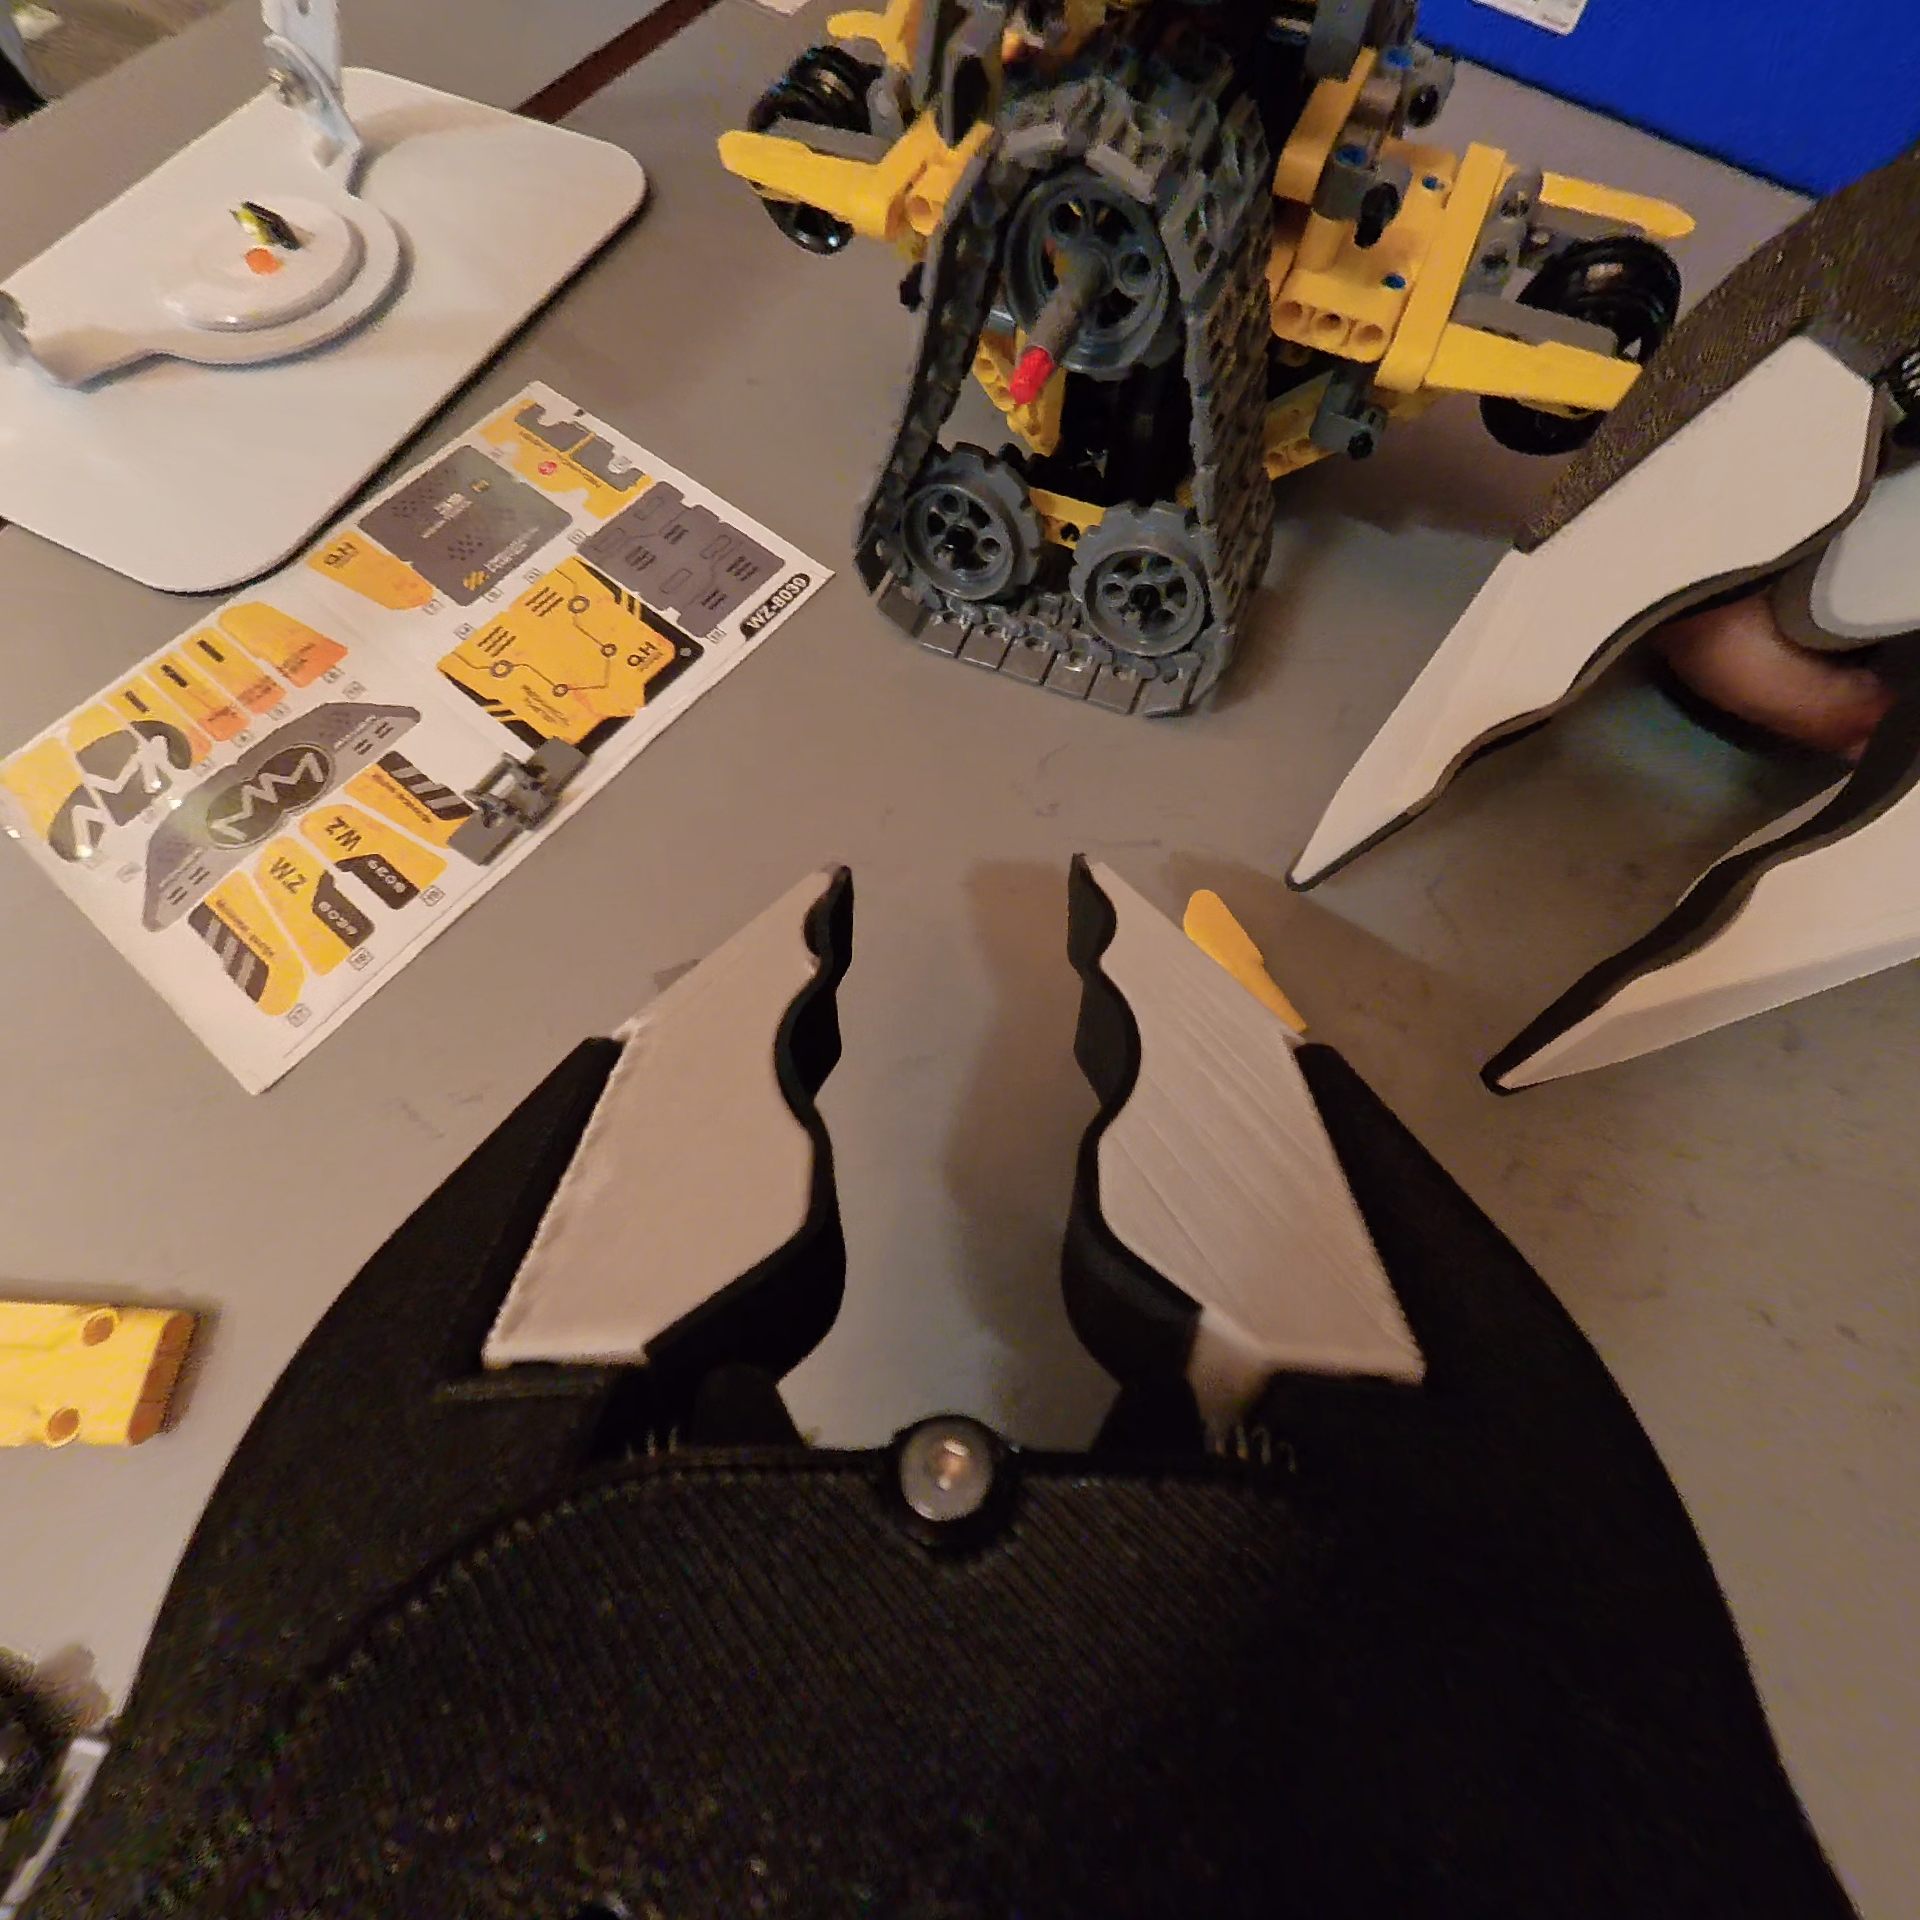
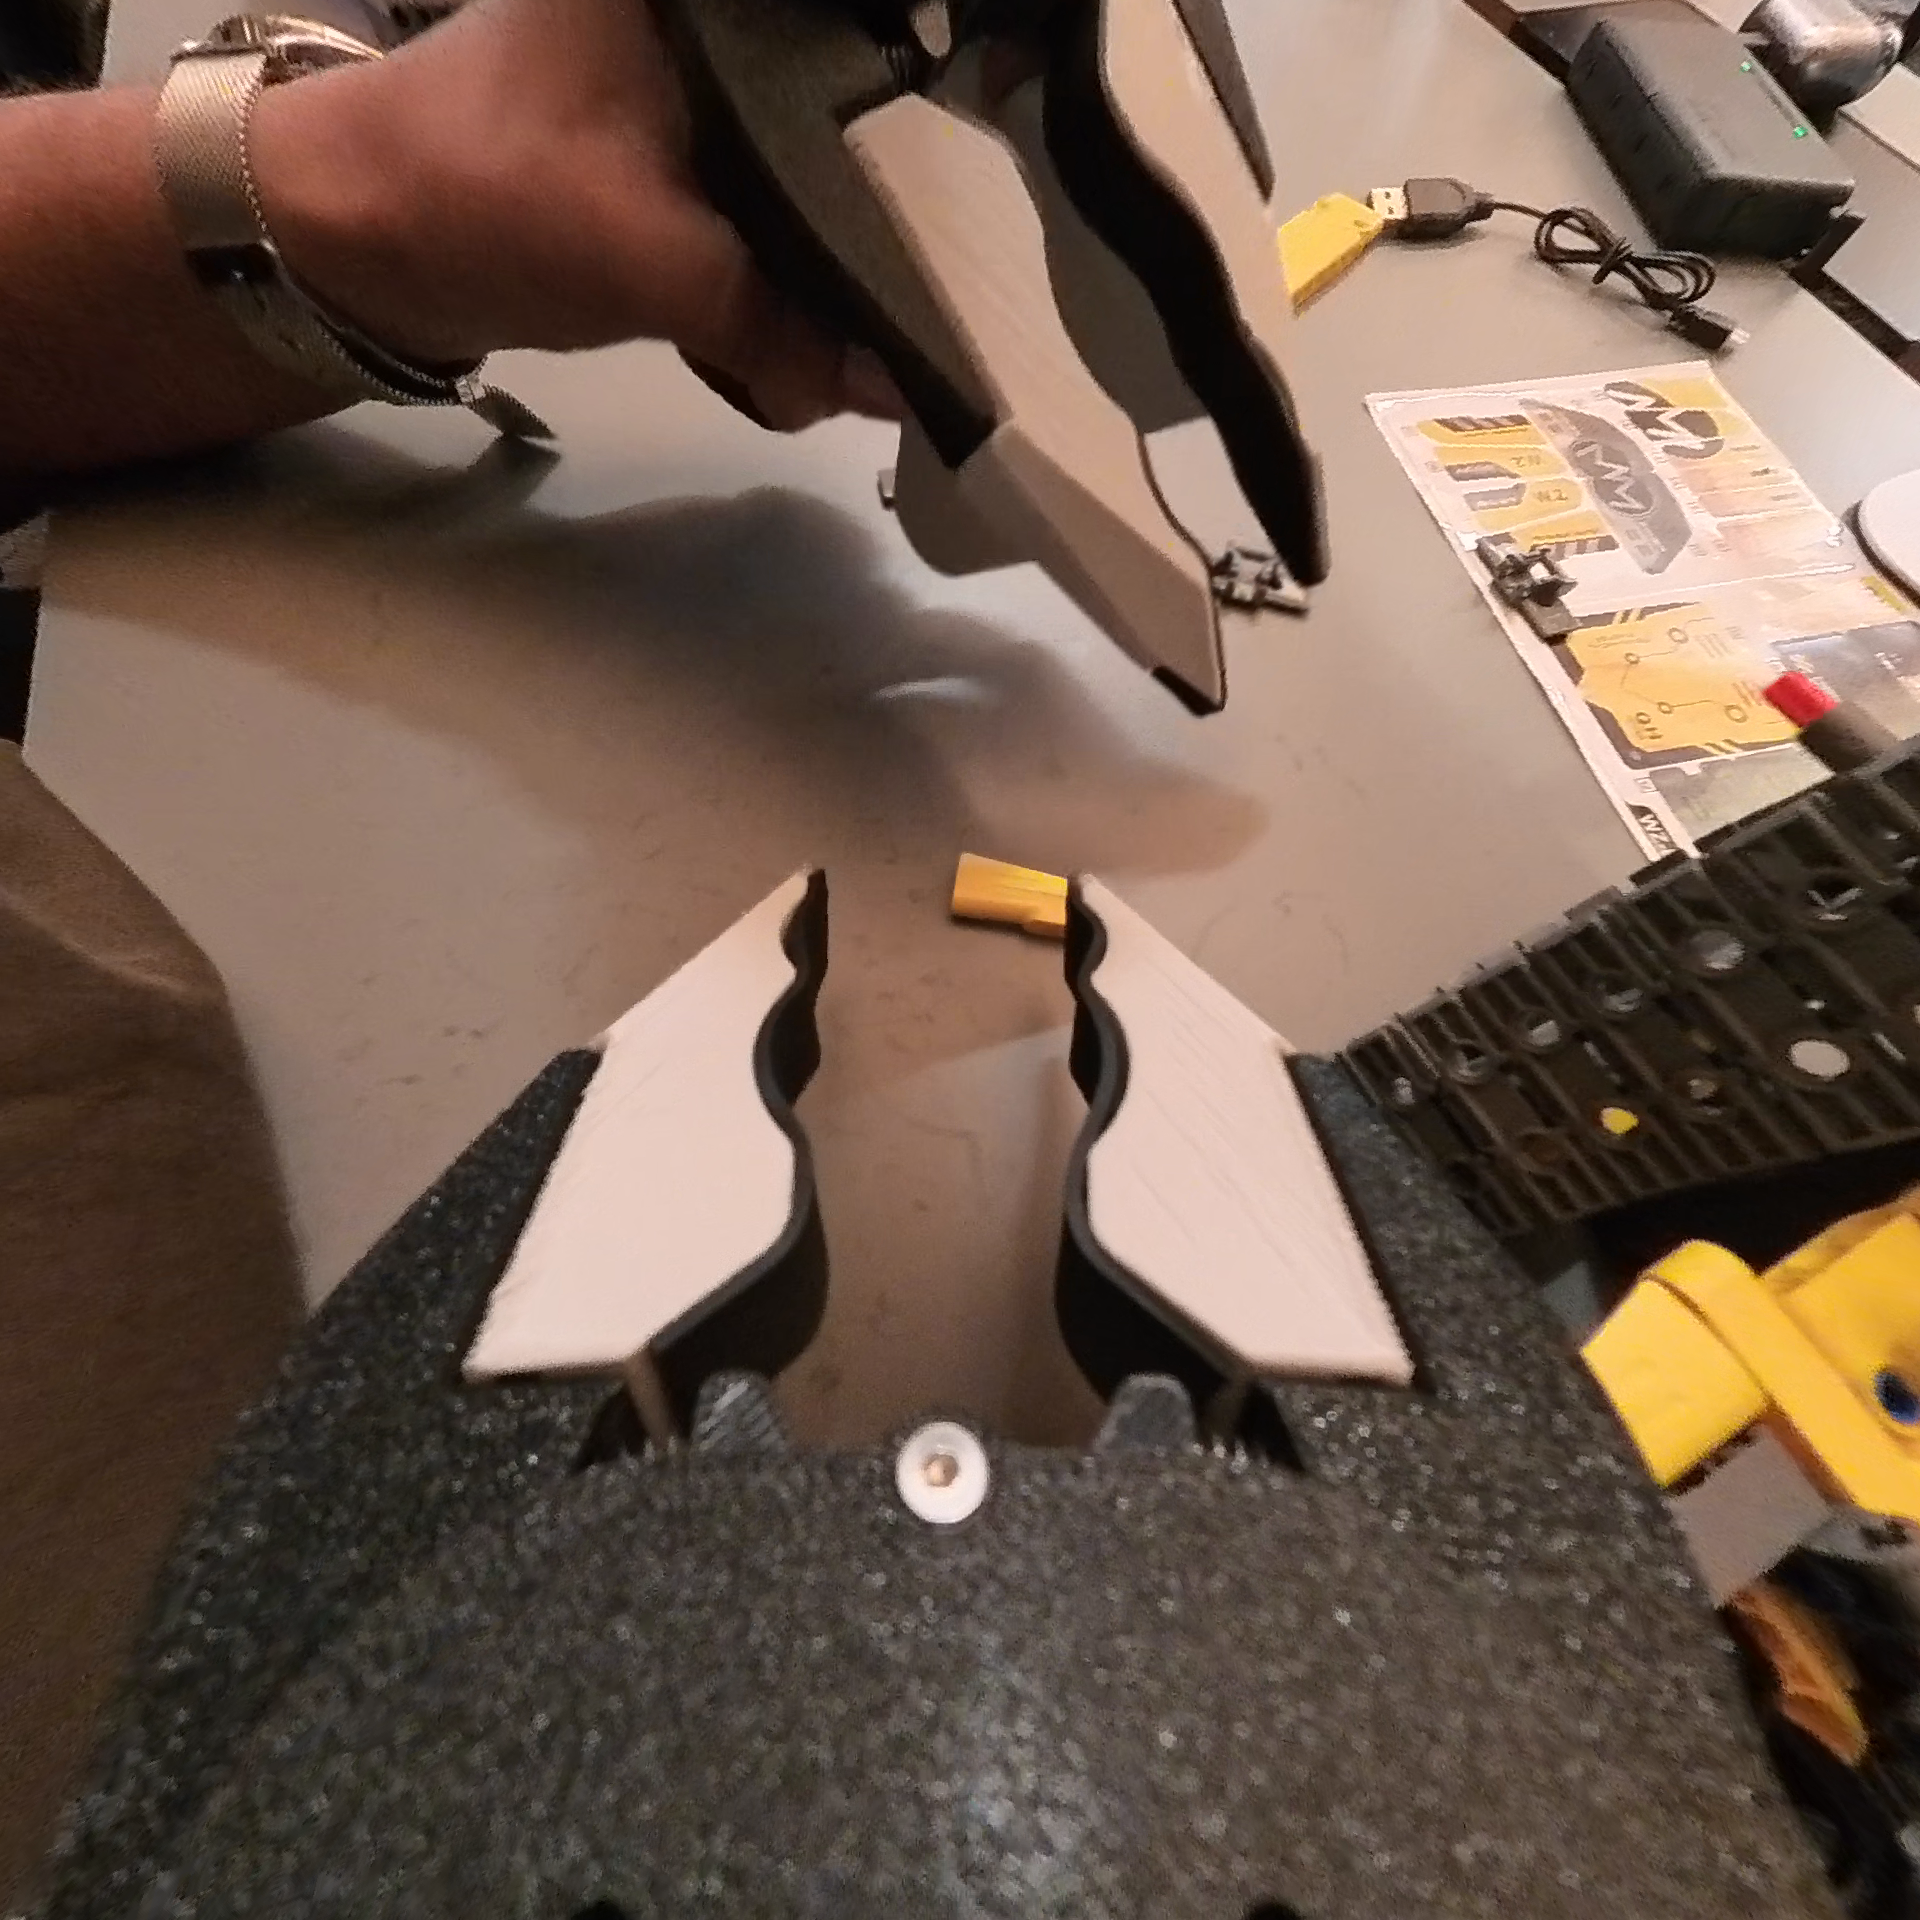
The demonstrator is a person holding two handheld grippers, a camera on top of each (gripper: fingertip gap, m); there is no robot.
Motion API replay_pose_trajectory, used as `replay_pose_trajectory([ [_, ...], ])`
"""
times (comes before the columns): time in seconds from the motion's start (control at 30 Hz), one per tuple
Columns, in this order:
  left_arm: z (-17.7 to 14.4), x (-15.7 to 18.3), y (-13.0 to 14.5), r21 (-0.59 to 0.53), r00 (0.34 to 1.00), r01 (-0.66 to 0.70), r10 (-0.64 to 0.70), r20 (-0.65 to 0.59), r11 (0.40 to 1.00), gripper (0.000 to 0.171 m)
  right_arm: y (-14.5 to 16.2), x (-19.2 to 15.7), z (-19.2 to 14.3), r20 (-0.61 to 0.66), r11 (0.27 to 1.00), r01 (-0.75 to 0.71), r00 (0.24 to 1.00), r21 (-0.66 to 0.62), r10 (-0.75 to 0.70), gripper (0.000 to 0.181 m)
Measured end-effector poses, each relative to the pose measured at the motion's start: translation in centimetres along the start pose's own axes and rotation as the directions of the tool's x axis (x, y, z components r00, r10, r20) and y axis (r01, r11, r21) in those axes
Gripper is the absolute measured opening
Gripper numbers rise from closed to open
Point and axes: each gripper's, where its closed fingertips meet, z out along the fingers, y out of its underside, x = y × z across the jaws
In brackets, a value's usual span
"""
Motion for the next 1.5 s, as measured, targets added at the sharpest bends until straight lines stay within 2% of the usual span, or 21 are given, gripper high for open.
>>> replay_pose_trajectory([
  [0.23, -0.4, -0.8, -0.2, 0.023, 0.999, 0.033, -0.033, 0.014, 0.999, 0.04, 0.2, -0.5, -0.1, 0.005, 0.999, 0.042, 0.999, -0.006, -0.042, 0.024],
  [0.47, -0.5, -1.2, -0.1, 0.019, 0.998, 0.042, -0.043, 0.036, 0.999, 0.04, 0.6, -1.0, 0.3, 0.008, 0.995, 0.086, 0.996, -0.041, -0.086, 0.011],
  [0.67, -0.3, -0.8, 0.2, 0.004, 0.999, 0.052, -0.052, 0.006, 0.999, 0.04, 0.9, -1.2, 0.7, -0.032, 0.985, 0.154, 0.987, -0.072, -0.157, 0.0],
  [0.8, 0.4, 1.7, 1.2, -0.07, 0.991, 0.028, -0.037, -0.127, 0.997, 0.032, 0.9, -0.9, 0.6, -0.044, 0.988, 0.134, 0.99, -0.073, -0.137, 0.001],
  [0.9, 0.5, 2.6, 1.4, -0.088, 0.985, 0.018, -0.033, -0.171, 0.996, 0.029, 0.9, -0.6, 0.6, -0.041, 0.992, 0.109, 0.993, -0.068, -0.112, 0.005],
  [1.5, 0.9, 3.0, 1.6, -0.096, 0.983, 0.011, -0.029, -0.183, 0.995, 0.032, 1.0, -0.9, 0.6, -0.029, 0.99, 0.116, 0.992, -0.078, -0.119, 0.018],
])
